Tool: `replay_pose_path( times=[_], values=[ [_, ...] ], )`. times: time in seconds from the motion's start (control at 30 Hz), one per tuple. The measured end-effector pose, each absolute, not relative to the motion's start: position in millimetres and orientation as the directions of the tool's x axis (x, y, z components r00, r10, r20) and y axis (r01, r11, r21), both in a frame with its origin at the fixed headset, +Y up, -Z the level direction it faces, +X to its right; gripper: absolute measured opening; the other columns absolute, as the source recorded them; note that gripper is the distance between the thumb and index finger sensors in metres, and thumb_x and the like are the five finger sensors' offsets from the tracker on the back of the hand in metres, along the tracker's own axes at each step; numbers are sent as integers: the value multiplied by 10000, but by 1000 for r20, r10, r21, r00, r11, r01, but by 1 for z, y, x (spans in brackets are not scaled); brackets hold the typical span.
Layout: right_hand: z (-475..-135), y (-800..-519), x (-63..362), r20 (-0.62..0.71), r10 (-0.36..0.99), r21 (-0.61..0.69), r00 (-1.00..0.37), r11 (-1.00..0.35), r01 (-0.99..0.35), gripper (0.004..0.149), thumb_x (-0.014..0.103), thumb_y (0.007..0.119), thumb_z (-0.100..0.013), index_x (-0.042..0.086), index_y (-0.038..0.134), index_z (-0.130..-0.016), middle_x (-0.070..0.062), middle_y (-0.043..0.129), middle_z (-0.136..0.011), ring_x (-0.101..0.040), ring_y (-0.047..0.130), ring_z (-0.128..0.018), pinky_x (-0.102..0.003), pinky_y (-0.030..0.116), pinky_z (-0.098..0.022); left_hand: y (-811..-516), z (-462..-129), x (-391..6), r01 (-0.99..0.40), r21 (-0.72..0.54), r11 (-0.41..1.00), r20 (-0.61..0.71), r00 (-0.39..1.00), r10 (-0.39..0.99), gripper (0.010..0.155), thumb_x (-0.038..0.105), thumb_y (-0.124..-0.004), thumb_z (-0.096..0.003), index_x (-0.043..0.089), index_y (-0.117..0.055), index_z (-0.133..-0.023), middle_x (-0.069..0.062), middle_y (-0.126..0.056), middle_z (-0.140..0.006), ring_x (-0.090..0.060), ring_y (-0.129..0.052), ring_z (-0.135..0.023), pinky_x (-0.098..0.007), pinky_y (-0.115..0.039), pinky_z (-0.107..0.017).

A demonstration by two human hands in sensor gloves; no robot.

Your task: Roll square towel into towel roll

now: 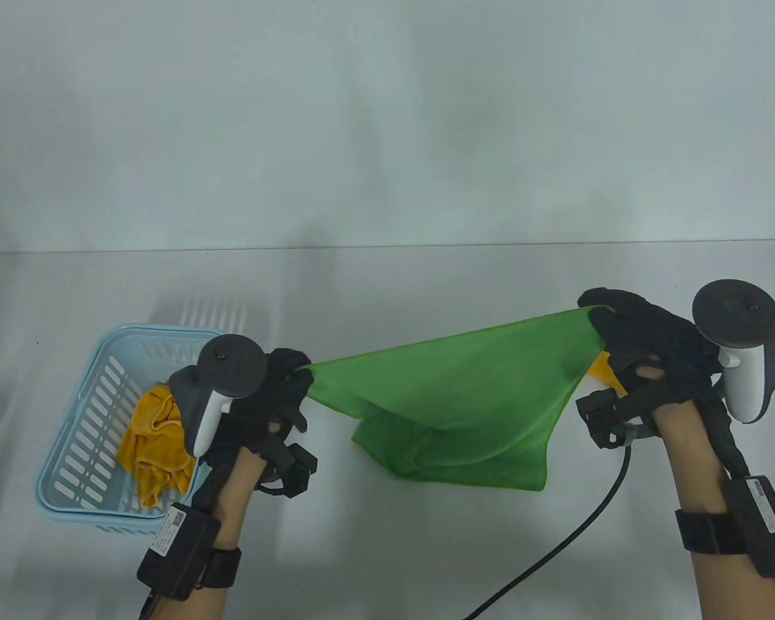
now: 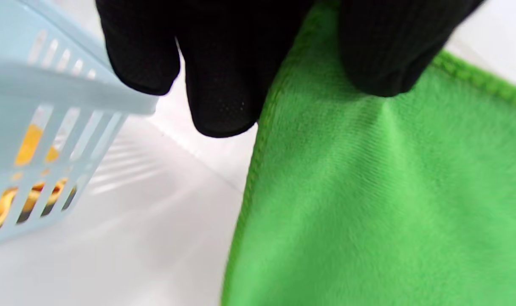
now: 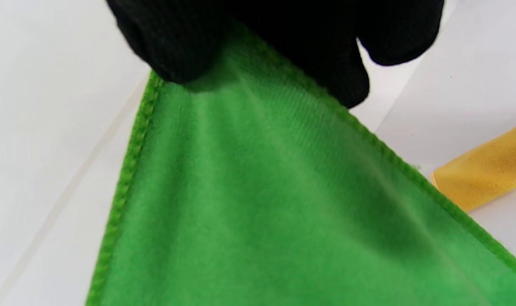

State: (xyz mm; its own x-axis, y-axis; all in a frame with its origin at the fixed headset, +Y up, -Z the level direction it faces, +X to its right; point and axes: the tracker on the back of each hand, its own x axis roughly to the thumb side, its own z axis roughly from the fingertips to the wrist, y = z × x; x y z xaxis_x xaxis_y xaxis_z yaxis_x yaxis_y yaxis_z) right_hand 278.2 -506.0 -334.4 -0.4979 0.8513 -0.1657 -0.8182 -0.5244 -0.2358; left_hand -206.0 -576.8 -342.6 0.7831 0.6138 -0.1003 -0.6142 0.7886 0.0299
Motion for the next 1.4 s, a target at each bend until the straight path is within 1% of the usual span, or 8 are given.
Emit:
replay_pose_path(
  times=[0.13,0.3,0.47,0.77,0.9,1.1,1.2,1.4],
  values=[
    [-328,-510,291,-148,872,-248,-467,-490,-836,400,346,855,-348,323,865,-748,27,1011,-582,-247,1019,-527,-532,774,-524,-547,-342,-216,-653,18,757,-28,757,653,408,448,-828,-389,308,-871,-770,41,-926,-841,-275,-979,-783,-545,-737,-652],
    [-313,-503,301,-102,883,-234,-458,-469,-852,390,368,844,-360,306,878,-744,11,1002,-658,-289,996,-609,-548,748,-549,-516,-336,-219,-695,17,719,69,718,692,411,399,-827,-401,314,-862,-801,42,-910,-877,-269,-967,-810,-546,-729,-662],
    [-293,-488,306,-45,893,-216,-448,-447,-868,396,379,831,-371,295,881,-754,-2,974,-714,-306,964,-655,-557,730,-563,-491,-321,-225,-747,31,664,143,661,737,408,385,-819,-411,332,-871,-811,46,-950,-852,-251,-1005,-774,-540,-742,-655],
    [-274,-449,311,65,911,-268,-408,-378,-886,393,375,832,-368,302,879,-752,12,984,-636,-274,976,-590,-542,742,-550,-448,-306,-229,-772,84,630,267,627,732,410,395,-823,-410,328,-882,-810,84,-1012,-726,-201,-1061,-654,-520,-763,-640],
    [-300,-445,306,8,897,-295,-441,-419,-858,391,375,833,-366,323,878,-751,22,976,-648,-270,967,-610,-541,735,-560,-445,-332,-230,-746,89,660,202,663,721,407,397,-823,-409,338,-888,-806,94,-1010,-716,-197,-1057,-649,-519,-760,-643],
    [-376,-486,290,-225,813,-328,-536,-582,-744,390,405,827,-356,367,878,-741,24,950,-719,-281,945,-663,-544,719,-577,-478,-394,-231,-678,47,734,-13,734,679,398,401,-825,-396,381,-899,-787,89,-967,-799,-211,-1017,-734,-524,-743,-656],
    [-401,-500,282,-270,823,-370,-500,-568,-735,390,415,828,-350,375,883,-733,25,940,-739,-282,940,-675,-544,720,-577,-487,-406,-230,-651,88,754,-67,751,657,397,407,-823,-390,394,-900,-780,94,-957,-818,-209,-1008,-752,-520,-744,-658],
    [-409,-457,278,-137,910,-480,-392,-407,-777,390,419,827,-348,393,875,-734,36,912,-778,-280,915,-714,-541,706,-593,-438,-403,-234,-661,206,722,27,741,670,396,423,-815,-391,428,-886,-780,115,-927,-854,-189,-980,-797,-514,-729,-683]
  ],
)
